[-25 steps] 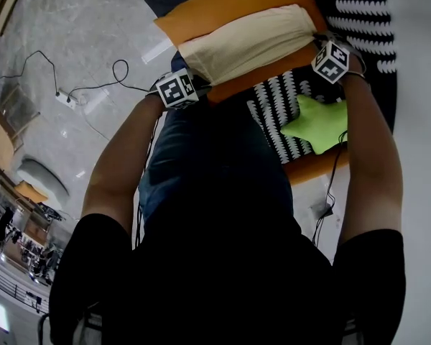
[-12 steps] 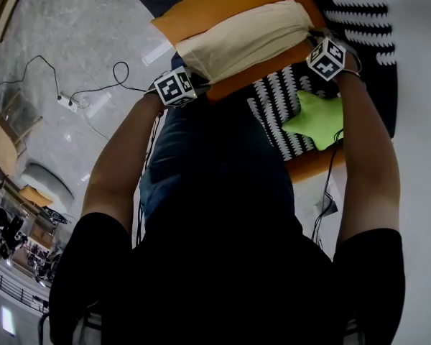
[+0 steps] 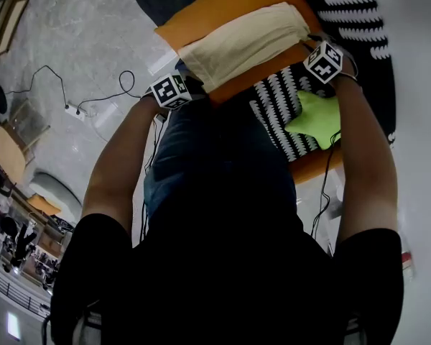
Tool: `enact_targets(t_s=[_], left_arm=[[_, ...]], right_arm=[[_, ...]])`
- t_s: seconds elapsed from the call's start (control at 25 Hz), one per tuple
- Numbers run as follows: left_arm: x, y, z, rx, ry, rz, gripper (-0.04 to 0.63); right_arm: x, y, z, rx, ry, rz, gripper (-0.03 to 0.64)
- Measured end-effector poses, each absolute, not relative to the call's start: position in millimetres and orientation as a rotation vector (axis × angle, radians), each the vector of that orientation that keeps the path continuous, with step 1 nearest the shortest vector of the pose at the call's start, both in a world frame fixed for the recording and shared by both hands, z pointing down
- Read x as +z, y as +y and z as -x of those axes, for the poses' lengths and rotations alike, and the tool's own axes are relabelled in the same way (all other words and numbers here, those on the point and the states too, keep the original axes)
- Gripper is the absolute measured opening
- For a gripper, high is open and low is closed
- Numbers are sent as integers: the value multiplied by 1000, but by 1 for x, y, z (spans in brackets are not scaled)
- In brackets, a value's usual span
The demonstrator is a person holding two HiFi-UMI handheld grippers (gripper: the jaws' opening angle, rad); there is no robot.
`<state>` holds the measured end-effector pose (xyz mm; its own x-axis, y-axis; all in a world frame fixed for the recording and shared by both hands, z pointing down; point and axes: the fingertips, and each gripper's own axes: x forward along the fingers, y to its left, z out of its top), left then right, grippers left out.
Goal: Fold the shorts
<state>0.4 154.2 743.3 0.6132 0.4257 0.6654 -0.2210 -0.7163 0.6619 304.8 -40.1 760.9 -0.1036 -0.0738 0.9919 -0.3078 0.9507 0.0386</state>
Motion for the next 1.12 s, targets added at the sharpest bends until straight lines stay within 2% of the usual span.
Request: enact_targets(t_s=[0.4, 1.12], left_arm=[[717, 119, 5, 1134, 107, -2121, 166], [684, 19, -42, 1184, 146, -2226, 166]], right_arm=[[737, -34, -322, 492, -1728, -573, 155], [721, -32, -347, 873, -1830, -993, 155]])
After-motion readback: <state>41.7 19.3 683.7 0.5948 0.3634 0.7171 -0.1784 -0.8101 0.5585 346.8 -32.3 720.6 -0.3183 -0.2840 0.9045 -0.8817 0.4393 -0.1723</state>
